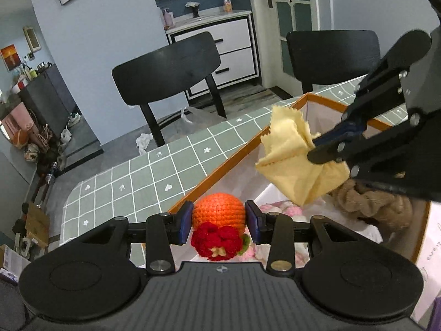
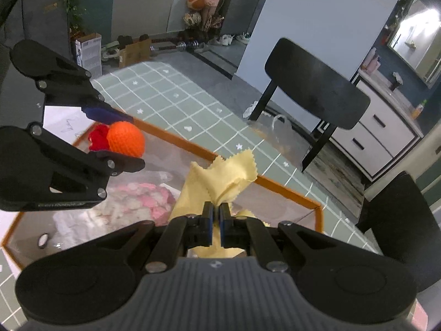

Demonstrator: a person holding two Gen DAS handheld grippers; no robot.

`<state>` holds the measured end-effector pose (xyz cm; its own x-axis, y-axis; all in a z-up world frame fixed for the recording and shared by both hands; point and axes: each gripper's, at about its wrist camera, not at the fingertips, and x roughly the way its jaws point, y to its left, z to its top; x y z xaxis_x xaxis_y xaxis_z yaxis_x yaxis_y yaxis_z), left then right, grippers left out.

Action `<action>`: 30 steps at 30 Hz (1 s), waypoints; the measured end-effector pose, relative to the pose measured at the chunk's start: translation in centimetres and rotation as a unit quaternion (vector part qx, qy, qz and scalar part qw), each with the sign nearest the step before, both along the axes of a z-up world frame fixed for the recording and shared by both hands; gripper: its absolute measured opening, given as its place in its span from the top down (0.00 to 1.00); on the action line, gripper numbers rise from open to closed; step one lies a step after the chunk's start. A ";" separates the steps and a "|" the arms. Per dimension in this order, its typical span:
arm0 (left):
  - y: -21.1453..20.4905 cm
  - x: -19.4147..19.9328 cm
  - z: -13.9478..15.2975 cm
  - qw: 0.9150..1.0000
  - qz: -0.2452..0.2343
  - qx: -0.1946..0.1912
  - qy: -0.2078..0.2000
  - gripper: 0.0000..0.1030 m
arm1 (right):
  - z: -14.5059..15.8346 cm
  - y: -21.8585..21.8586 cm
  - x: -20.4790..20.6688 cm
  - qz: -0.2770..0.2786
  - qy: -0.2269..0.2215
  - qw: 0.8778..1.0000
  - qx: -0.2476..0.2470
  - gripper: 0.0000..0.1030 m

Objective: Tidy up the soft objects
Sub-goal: 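Carry the orange ball and yellow cloth over the orange box with both tools, then open both tools to drop the ball and yellow cloth into the box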

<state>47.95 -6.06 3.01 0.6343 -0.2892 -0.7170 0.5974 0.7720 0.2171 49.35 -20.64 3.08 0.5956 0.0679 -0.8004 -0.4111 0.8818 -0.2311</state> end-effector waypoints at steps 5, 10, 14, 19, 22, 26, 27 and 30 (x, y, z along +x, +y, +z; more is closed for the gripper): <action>-0.3 1.0 -0.8 1.000 0.008 0.005 0.009 0.56 | -2.5 0.2 1.1 -0.003 0.014 1.000 -0.004 0.98; -0.7 1.2 -1.5 1.000 0.007 0.018 0.015 0.56 | -4.2 0.5 1.5 -0.006 0.014 1.000 -0.016 0.98; -1.3 1.3 -2.0 0.999 0.001 0.031 0.019 0.56 | -4.8 0.5 1.3 -0.009 0.017 1.000 -0.021 0.98; -1.5 1.1 -2.2 0.999 0.005 0.031 0.020 0.54 | -5.0 0.7 1.0 -0.011 0.018 1.000 -0.022 0.95; -1.7 1.0 -2.1 0.999 0.004 0.036 0.015 0.49 | -4.7 0.6 0.8 -0.014 0.014 1.000 -0.019 0.87; -1.9 0.7 -1.6 0.999 0.002 0.038 0.012 0.48 | -4.5 0.4 0.8 -0.020 0.013 1.000 -0.017 0.81; -1.9 0.5 -1.4 0.999 0.003 0.037 0.011 0.48 | -4.5 0.4 0.6 -0.021 0.014 1.000 -0.017 0.81; -2.0 0.0 -0.7 0.999 0.002 0.034 0.007 0.45 | -4.2 0.6 -0.1 -0.018 0.014 0.999 -0.023 0.80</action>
